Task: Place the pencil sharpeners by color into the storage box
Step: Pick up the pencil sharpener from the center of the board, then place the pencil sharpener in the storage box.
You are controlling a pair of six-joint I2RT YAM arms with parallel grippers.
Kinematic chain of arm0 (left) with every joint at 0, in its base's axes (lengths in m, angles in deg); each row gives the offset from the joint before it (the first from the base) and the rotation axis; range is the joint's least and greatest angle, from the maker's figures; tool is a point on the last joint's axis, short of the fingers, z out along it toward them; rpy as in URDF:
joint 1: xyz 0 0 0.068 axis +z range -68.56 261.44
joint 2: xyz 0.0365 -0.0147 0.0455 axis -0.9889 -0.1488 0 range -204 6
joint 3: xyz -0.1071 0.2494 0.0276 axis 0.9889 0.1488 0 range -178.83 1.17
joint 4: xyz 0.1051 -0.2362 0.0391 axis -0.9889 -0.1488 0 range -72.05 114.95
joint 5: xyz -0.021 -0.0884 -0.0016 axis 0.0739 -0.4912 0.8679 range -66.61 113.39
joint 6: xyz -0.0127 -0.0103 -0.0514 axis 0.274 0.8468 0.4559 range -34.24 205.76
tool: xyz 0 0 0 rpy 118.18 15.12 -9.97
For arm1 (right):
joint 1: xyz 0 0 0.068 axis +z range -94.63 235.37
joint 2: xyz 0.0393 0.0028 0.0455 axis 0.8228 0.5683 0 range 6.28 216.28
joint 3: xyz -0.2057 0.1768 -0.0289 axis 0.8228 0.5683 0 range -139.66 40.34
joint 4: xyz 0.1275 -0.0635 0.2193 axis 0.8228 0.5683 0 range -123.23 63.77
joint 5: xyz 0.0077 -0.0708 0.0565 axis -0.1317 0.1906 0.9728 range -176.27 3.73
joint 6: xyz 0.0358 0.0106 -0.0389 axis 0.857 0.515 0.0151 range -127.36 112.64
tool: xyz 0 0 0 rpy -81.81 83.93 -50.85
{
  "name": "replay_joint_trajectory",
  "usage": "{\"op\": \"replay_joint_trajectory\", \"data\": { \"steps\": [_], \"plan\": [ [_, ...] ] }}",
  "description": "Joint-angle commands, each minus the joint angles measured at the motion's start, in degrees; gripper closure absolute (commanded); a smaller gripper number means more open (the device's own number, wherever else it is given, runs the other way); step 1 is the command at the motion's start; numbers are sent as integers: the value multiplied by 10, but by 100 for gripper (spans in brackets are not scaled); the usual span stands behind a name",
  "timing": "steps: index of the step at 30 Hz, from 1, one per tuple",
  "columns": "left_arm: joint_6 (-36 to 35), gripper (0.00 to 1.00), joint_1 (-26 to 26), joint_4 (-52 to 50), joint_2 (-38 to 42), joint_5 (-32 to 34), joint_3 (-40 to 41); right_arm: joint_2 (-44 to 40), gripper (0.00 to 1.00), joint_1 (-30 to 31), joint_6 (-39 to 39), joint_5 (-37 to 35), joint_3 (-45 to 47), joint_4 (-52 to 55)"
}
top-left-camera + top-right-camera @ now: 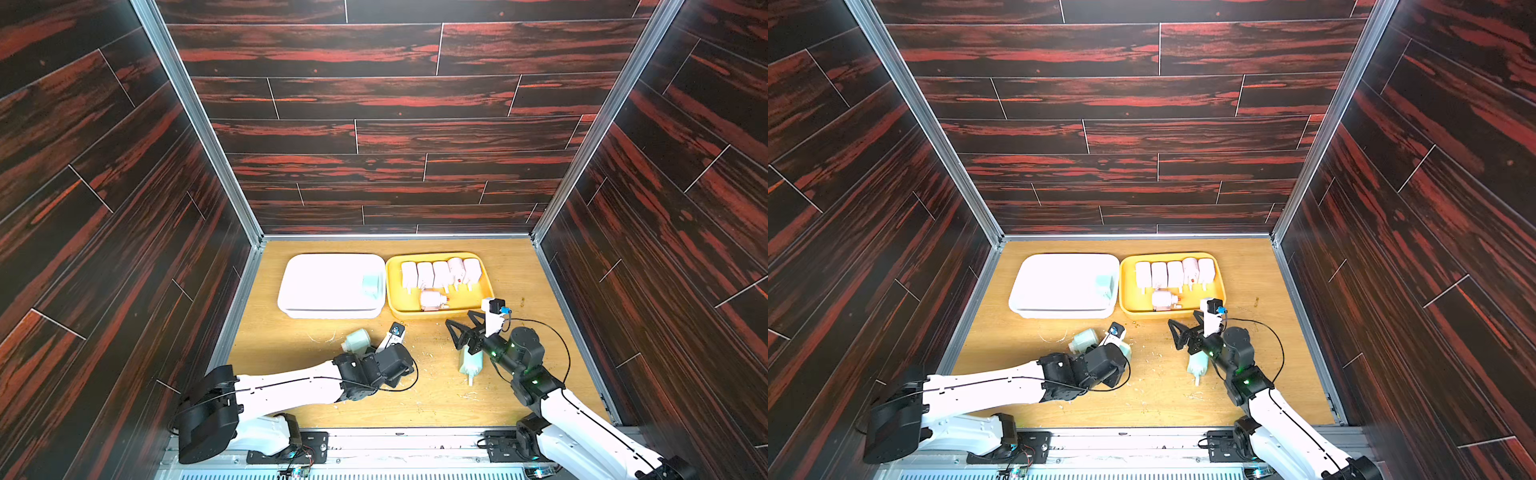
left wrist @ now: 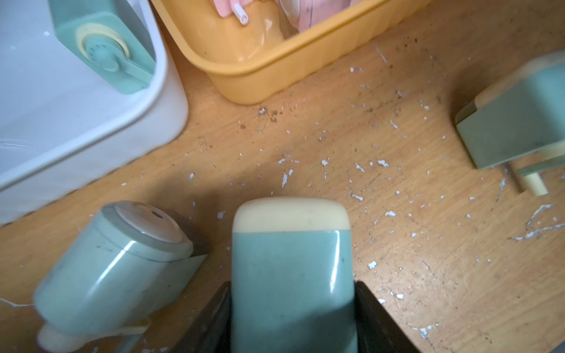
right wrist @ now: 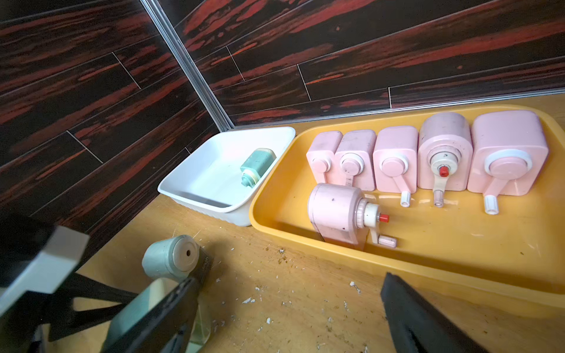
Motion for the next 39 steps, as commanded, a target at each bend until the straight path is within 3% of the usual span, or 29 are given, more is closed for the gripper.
{"op": "replay_joint_trajectory", "data": {
  "steps": [1, 9, 13, 20, 22, 26, 31, 39],
  "plan": [
    [1, 100, 6, -35, 38, 58, -43, 3, 2, 2, 16, -27, -16, 11],
    [-35, 100, 59, -46, 66, 119, -115, -4, 2, 2, 41, -69, -25, 8],
    [-62, 100, 93, 19, 72, 172, -117, 11, 2, 2, 51, -58, -42, 14],
    [-101, 100, 188, 29, 36, 164, -157, 3, 2, 2, 49, -79, -62, 28],
    [-98, 100, 220, 19, 23, 142, -173, 0, 2, 2, 41, -80, -66, 31],
    [-76, 100, 300, 34, 9, 32, -173, 2, 2, 2, 37, -98, -72, 36],
    [-100, 100, 357, 56, -11, 17, -175, 7, 2, 2, 36, -118, -77, 42],
    [-138, 100, 482, 91, -38, -78, -171, 11, 2, 2, 29, -111, -84, 36]
  ]
}}
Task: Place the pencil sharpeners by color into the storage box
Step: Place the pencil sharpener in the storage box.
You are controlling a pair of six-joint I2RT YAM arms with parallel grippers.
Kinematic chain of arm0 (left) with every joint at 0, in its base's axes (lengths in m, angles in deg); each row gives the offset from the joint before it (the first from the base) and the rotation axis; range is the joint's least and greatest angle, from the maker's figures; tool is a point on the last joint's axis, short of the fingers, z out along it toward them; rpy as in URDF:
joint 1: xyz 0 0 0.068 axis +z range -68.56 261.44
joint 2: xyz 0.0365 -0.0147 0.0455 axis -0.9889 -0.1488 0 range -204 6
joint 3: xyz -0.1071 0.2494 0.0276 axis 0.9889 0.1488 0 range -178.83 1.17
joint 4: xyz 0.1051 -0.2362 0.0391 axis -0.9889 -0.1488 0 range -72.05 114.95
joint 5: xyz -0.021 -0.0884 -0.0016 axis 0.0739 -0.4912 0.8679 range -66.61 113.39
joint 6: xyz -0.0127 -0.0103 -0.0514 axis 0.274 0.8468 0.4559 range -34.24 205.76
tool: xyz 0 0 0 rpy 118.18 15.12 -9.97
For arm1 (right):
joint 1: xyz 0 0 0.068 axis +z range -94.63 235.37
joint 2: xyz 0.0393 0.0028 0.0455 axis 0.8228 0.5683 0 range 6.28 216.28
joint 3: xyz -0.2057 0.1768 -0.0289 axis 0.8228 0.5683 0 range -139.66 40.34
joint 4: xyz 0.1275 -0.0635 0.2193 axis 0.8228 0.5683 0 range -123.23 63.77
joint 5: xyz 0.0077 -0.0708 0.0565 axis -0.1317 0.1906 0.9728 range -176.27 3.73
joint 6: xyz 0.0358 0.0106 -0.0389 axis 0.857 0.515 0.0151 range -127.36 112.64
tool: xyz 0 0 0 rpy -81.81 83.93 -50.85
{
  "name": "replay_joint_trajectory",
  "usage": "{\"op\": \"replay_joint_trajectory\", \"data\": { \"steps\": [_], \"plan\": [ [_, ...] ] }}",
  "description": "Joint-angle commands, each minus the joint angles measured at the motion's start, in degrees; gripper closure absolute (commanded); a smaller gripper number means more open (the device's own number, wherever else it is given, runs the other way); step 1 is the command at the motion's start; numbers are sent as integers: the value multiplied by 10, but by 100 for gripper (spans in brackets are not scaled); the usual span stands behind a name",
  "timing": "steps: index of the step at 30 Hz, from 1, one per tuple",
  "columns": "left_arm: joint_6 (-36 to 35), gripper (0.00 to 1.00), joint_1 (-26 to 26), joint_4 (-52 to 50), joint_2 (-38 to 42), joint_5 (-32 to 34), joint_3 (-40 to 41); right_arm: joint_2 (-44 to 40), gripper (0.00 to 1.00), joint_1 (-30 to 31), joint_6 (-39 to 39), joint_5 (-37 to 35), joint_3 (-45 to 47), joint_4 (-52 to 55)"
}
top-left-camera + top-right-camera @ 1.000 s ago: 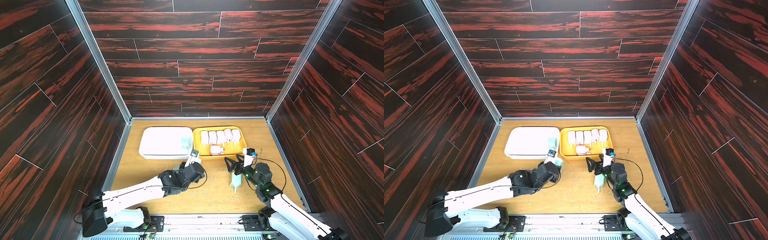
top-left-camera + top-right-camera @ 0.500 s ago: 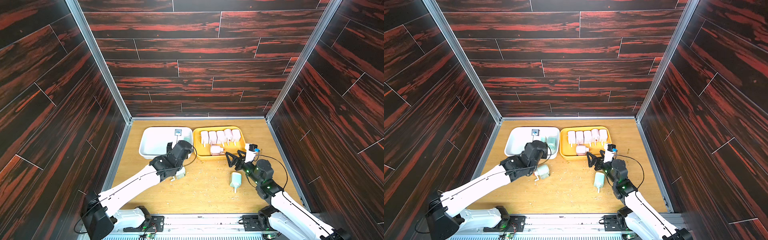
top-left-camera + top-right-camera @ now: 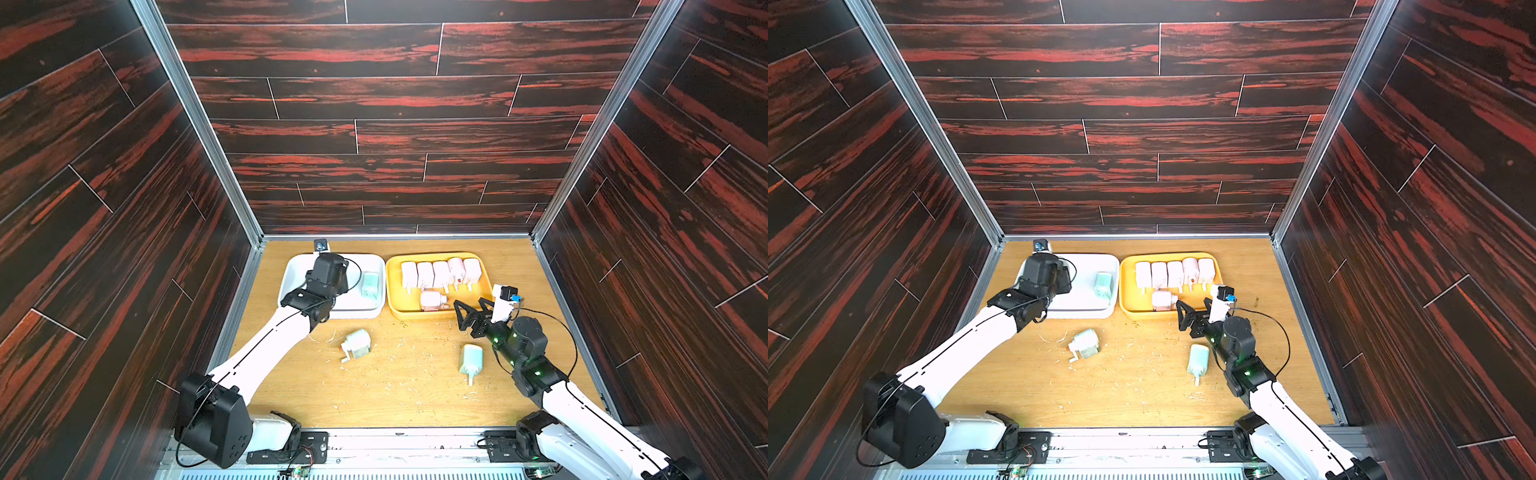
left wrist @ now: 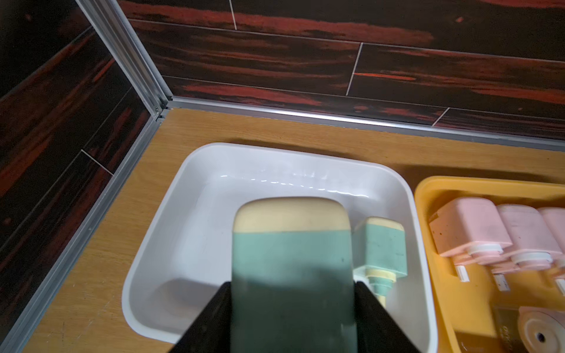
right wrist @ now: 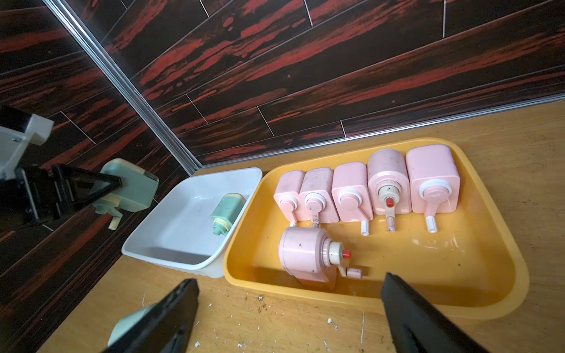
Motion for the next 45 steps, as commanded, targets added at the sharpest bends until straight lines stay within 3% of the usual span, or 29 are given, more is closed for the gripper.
{"op": "replay_joint_trajectory", "data": {
  "steps": [1, 9, 19, 40, 45],
  "plan": [
    [-27, 100, 44, 30, -5, -60, -11, 2, 2, 2, -8, 2, -18, -6],
    [-55, 100, 121, 43, -32, -146, -2, 23, 2, 2, -6, 13, -26, -14],
    [-62, 100, 163, 76, -73, -184, -1, 62, 2, 2, -6, 25, -42, -26],
    [0, 100, 171, 124, -195, -272, -29, 40, 2, 2, -5, 32, -42, 23],
    [36, 100, 168, 144, -216, -339, -46, 32, 2, 2, -9, 30, -42, 33]
  ]
}}
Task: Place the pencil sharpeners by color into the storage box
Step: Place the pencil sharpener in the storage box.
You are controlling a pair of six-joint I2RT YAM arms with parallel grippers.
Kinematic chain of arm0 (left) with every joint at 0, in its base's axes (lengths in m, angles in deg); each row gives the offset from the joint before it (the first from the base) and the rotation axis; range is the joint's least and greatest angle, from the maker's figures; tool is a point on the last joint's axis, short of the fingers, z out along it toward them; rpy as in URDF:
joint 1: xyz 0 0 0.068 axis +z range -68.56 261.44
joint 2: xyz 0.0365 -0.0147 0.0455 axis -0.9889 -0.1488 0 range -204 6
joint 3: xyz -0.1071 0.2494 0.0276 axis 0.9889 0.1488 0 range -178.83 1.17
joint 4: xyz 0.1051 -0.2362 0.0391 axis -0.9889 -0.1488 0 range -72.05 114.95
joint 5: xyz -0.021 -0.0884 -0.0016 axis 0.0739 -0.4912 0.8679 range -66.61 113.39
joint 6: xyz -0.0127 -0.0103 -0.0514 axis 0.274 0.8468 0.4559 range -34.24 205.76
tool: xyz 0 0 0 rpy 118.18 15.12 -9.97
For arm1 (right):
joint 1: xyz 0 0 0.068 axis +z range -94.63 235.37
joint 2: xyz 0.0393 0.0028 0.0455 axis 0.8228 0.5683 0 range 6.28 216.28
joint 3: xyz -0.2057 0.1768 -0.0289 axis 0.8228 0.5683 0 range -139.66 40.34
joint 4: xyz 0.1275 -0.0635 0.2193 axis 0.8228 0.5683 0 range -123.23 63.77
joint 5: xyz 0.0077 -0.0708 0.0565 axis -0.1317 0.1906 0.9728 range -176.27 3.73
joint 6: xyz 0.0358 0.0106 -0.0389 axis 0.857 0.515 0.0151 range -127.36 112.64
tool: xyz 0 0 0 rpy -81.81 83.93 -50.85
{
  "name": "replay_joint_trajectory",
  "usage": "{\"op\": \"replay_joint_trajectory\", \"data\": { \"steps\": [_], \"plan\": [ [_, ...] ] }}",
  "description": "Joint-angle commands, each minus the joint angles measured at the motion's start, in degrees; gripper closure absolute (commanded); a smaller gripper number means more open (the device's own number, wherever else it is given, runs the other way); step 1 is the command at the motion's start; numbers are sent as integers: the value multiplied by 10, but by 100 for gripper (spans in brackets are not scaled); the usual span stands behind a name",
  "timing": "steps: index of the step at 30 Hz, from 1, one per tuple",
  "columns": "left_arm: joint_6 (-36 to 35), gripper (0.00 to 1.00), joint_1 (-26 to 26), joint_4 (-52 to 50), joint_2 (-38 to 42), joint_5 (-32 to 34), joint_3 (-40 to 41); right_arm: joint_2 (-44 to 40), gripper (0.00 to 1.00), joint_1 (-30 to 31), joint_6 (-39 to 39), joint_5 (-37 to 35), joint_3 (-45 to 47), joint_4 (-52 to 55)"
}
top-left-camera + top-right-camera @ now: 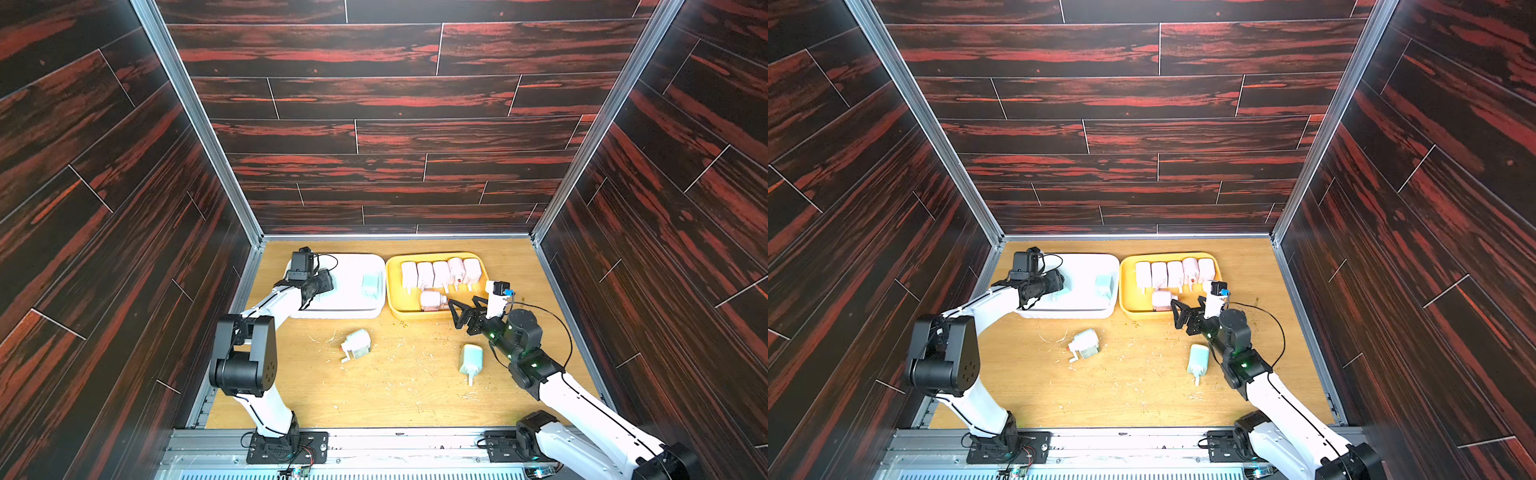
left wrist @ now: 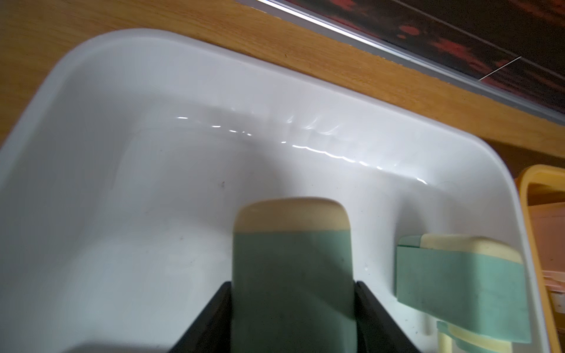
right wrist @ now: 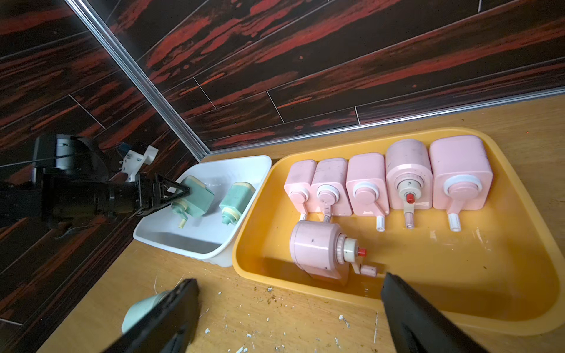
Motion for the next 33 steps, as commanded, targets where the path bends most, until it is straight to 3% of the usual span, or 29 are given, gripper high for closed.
{"op": "replay_joint_trajectory", "data": {
  "steps": [1, 21, 33],
  "plan": [
    [26, 100, -3, 34, 4, -49, -26, -11, 2, 2, -8, -7, -11, 17],
    [-35, 99, -62, -8, -54, -33, -64, -21, 2, 2, -37, 5, -30, 55],
    [-59, 82, -87, -50, -58, -3, -85, -24, 2, 2, -42, -2, -32, 62]
  ]
}}
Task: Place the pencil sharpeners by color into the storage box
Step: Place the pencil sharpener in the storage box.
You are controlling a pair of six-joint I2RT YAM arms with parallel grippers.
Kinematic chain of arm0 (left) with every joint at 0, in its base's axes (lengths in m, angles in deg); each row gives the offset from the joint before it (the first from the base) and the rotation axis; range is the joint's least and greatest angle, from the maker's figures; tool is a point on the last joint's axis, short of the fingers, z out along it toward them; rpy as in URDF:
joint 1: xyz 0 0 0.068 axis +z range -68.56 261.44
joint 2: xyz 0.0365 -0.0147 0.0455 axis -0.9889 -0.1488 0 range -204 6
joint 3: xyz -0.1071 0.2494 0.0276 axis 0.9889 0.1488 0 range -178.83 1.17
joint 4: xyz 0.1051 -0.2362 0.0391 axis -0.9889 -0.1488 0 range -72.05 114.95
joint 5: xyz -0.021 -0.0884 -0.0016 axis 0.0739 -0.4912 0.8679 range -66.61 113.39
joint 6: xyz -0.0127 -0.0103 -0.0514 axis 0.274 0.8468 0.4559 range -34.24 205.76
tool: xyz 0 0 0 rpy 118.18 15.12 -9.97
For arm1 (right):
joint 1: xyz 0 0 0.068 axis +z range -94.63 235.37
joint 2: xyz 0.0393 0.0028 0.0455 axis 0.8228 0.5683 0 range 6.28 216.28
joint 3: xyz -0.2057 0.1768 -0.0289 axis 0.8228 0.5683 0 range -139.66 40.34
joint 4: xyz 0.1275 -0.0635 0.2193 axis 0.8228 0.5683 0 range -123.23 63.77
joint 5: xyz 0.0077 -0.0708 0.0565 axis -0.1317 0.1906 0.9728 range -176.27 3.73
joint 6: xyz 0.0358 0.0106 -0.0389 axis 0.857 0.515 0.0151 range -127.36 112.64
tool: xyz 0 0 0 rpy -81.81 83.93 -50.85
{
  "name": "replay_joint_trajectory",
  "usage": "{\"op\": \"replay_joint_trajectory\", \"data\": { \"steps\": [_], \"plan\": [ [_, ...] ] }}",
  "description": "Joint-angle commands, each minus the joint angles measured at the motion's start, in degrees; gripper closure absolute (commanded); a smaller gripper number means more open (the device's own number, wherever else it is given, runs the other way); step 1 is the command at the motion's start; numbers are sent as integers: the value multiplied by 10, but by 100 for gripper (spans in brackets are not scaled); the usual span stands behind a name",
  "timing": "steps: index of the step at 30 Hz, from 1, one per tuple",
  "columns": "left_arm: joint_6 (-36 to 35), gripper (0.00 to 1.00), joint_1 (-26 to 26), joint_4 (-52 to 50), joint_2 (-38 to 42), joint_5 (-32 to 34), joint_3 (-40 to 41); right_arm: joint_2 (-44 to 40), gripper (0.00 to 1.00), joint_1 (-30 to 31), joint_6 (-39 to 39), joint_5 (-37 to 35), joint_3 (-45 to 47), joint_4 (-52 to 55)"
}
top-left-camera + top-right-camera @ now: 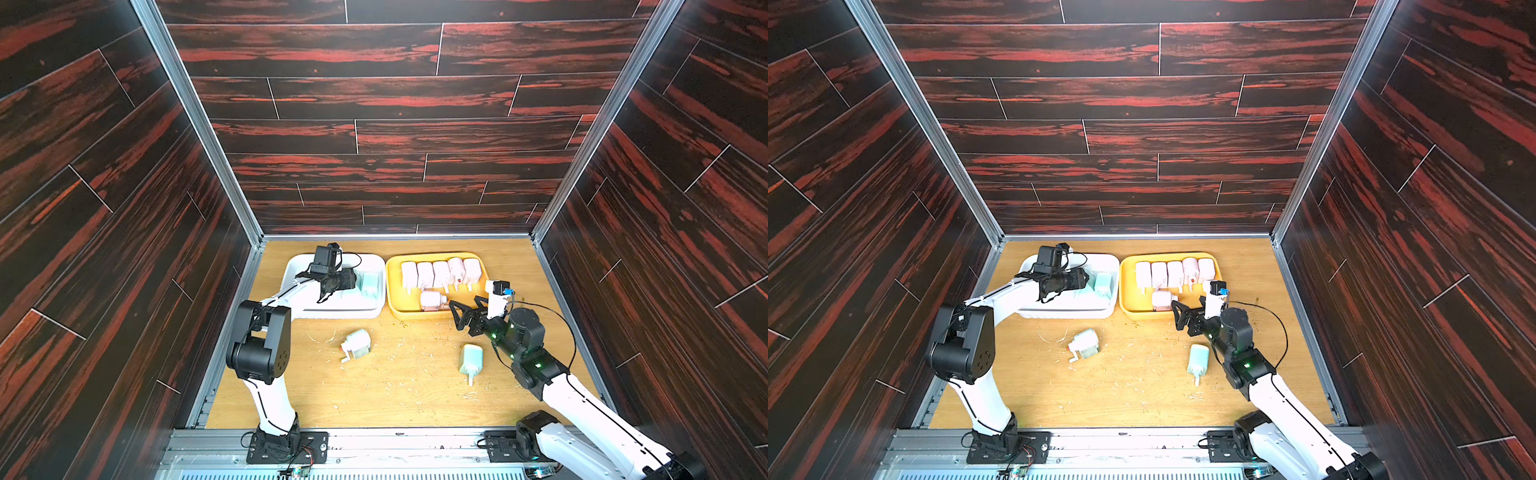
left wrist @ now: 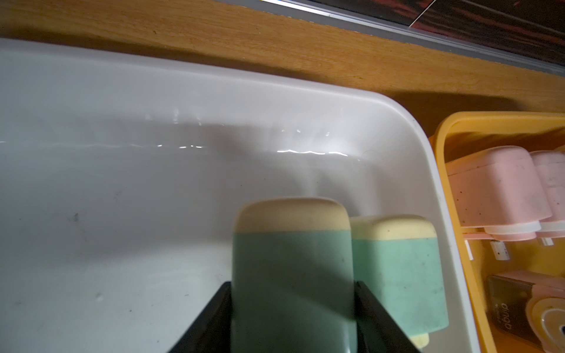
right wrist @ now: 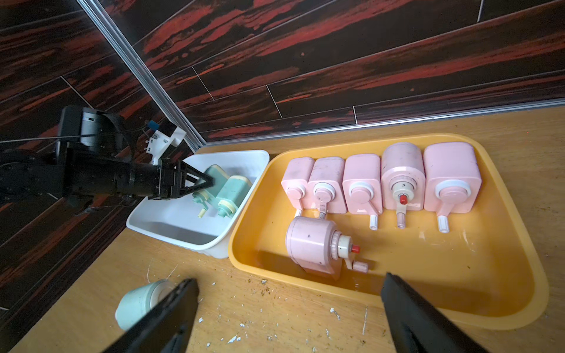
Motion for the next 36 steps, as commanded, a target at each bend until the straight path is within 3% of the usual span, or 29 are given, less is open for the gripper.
{"op": "replay_joint_trajectory", "data": {
  "steps": [1, 11, 27, 30, 34, 36],
  "plan": [
    [-17, 80, -6, -20, 5, 20, -16, -5, 2, 2, -8, -2, -14, 10],
    [-17, 66, -14, -23, -5, 17, -19, -3, 2, 2, -10, -1, -14, 13],
    [-14, 33, -24, -37, -26, 19, -39, -8, 2, 2, -13, -12, -14, 23],
    [-13, 29, -24, -41, -26, 14, -42, -9, 2, 2, 13, -93, -14, 40],
    [-9, 22, -24, -41, -18, 18, -43, 13, 2, 1, 57, -255, -36, 114],
    [-9, 19, -24, -42, -13, 18, -42, 30, 2, 1, 56, -280, -48, 141]
  ]
}}
